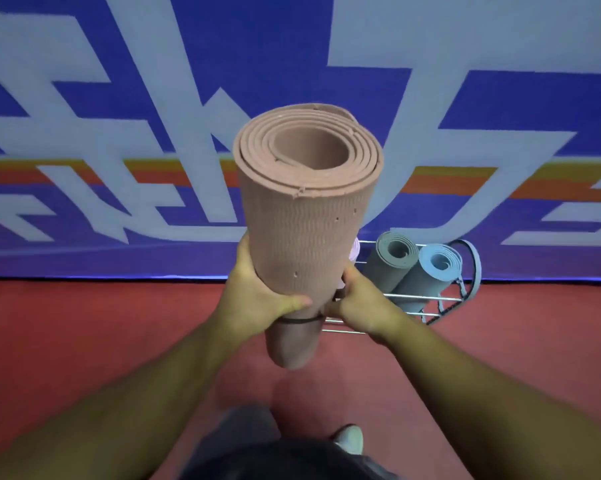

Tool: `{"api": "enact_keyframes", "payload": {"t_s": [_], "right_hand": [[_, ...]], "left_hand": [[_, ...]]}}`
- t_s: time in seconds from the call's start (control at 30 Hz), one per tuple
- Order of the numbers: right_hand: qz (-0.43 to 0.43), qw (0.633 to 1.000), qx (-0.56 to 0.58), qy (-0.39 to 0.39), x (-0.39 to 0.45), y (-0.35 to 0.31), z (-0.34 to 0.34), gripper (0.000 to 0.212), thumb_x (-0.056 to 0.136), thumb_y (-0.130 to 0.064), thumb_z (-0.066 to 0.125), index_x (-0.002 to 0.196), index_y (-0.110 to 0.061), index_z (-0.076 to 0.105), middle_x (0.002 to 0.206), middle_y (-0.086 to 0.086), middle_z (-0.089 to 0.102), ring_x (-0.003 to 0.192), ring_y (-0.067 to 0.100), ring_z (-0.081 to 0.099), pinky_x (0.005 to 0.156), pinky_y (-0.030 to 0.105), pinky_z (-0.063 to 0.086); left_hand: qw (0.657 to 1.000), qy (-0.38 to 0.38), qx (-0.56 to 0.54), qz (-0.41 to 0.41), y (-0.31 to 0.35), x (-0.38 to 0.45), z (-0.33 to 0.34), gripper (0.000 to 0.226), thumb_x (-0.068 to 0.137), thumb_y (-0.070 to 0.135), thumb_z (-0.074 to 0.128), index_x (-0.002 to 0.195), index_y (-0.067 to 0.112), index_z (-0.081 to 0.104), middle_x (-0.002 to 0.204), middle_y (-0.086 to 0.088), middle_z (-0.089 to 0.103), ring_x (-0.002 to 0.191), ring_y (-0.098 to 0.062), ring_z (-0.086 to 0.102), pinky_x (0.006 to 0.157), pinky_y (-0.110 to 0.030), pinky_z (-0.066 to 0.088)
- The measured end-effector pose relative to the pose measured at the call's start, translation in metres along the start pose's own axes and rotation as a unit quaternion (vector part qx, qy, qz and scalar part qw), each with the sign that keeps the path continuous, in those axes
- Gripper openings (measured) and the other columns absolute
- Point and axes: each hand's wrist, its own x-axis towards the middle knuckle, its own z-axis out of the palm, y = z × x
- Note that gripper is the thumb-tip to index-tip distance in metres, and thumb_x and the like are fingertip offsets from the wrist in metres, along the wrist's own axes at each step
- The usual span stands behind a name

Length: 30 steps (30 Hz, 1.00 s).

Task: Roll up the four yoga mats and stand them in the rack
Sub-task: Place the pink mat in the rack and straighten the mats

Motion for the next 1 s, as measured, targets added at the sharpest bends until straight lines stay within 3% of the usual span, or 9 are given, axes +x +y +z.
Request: {"api": "enact_keyframes", "payload": {"t_s": [0.17, 0.27, 0.37, 0.47, 0.53, 0.63, 0.77, 0.87, 1.0], "right_hand": [[-0.023, 0.997, -0.066, -0.035, 0.049, -0.012, -0.019, 0.083, 0.076, 0.011, 0.062, 0.143, -0.032, 0.037, 0.101, -0.023, 0.064, 0.088, -0.010, 0.062, 0.073, 0.009, 0.047], [-0.004, 0.998, -0.046, -0.041, 0.074, -0.007, -0.021, 0.078, 0.078, 0.021, 0.051, 0.139, -0.027, 0.043, 0.091, -0.030, 0.066, 0.080, -0.012, 0.063, 0.067, 0.009, 0.048], [0.016, 0.996, -0.089, -0.006, 0.102, 0.011, -0.024, 0.071, 0.080, 0.017, 0.051, 0.136, -0.026, 0.049, 0.106, -0.026, 0.064, 0.084, -0.011, 0.064, 0.070, 0.007, 0.044], [0.037, 0.968, -0.247, 0.016, 0.137, 0.054, -0.033, 0.068, 0.079, 0.000, 0.059, 0.143, -0.023, 0.050, 0.134, -0.003, 0.060, 0.119, 0.016, 0.060, 0.095, 0.024, 0.045], [0.072, 0.928, -0.367, -0.006, 0.163, 0.080, -0.039, 0.068, 0.083, -0.009, 0.062, 0.147, -0.024, 0.045, 0.146, 0.003, 0.049, 0.127, 0.032, 0.050, 0.105, 0.038, 0.043], [0.080, 0.862, -0.499, -0.037, 0.204, 0.103, -0.041, 0.071, 0.088, -0.020, 0.064, 0.152, -0.028, 0.035, 0.158, -0.001, 0.034, 0.142, 0.032, 0.033, 0.109, 0.044, 0.040], [0.087, 0.839, -0.532, -0.068, 0.253, 0.141, -0.036, 0.072, 0.093, -0.014, 0.053, 0.158, -0.022, 0.022, 0.166, 0.000, 0.019, 0.154, 0.028, 0.012, 0.118, 0.045, 0.030], [0.075, 0.834, -0.542, -0.073, 0.274, 0.174, -0.039, 0.070, 0.093, -0.013, 0.053, 0.157, -0.025, 0.025, 0.162, 0.000, 0.028, 0.152, 0.029, 0.017, 0.116, 0.046, 0.031], [0.051, 0.831, -0.549, -0.068, 0.281, 0.212, -0.049, 0.055, 0.092, -0.019, 0.055, 0.144, -0.030, 0.041, 0.144, -0.001, 0.048, 0.141, 0.028, 0.035, 0.106, 0.045, 0.040]], "left_hand": [[0.997, 0.067, 0.016, -0.031, -0.008, 0.036, 0.002, 0.125, 0.043, 0.028, 0.101, 0.146, 0.031, 0.030, 0.127, 0.026, 0.058, 0.116, 0.010, 0.056, 0.090, -0.016, 0.049], [0.996, 0.085, 0.016, -0.038, -0.019, 0.054, 0.000, 0.119, 0.046, 0.019, 0.103, 0.142, 0.028, 0.034, 0.123, 0.028, 0.057, 0.113, 0.015, 0.055, 0.090, -0.011, 0.048], [0.994, 0.090, 0.013, -0.058, -0.028, 0.068, -0.003, 0.120, 0.039, 0.027, 0.102, 0.139, 0.031, 0.035, 0.122, 0.029, 0.057, 0.112, 0.015, 0.055, 0.087, -0.011, 0.047], [0.991, 0.102, 0.011, -0.084, -0.037, 0.078, -0.002, 0.125, 0.031, 0.046, 0.094, 0.141, 0.033, 0.035, 0.125, 0.028, 0.057, 0.116, 0.010, 0.054, 0.089, -0.014, 0.045], [0.988, 0.116, 0.014, -0.100, -0.043, 0.084, 0.000, 0.125, 0.031, 0.049, 0.092, 0.140, 0.036, 0.034, 0.122, 0.033, 0.056, 0.116, 0.013, 0.053, 0.089, -0.008, 0.042], [0.984, 0.146, 0.011, -0.103, -0.055, 0.097, 0.006, 0.123, 0.035, 0.042, 0.096, 0.142, 0.034, 0.035, 0.120, 0.042, 0.053, 0.117, 0.015, 0.052, 0.088, -0.003, 0.040], [0.978, 0.175, 0.022, -0.111, -0.072, 0.110, 0.022, 0.113, 0.043, 0.025, 0.099, 0.138, 0.032, 0.038, 0.124, 0.032, 0.057, 0.120, 0.005, 0.054, 0.092, -0.008, 0.041], [0.973, 0.198, 0.032, -0.111, -0.080, 0.117, 0.040, 0.112, 0.042, 0.023, 0.098, 0.139, 0.025, 0.041, 0.128, 0.018, 0.059, 0.122, -0.002, 0.057, 0.094, -0.013, 0.045], [0.969, 0.216, 0.035, -0.118, -0.080, 0.122, 0.063, 0.113, 0.040, 0.029, 0.097, 0.138, 0.026, 0.041, 0.128, 0.019, 0.059, 0.121, 0.000, 0.057, 0.094, -0.015, 0.046]]}}
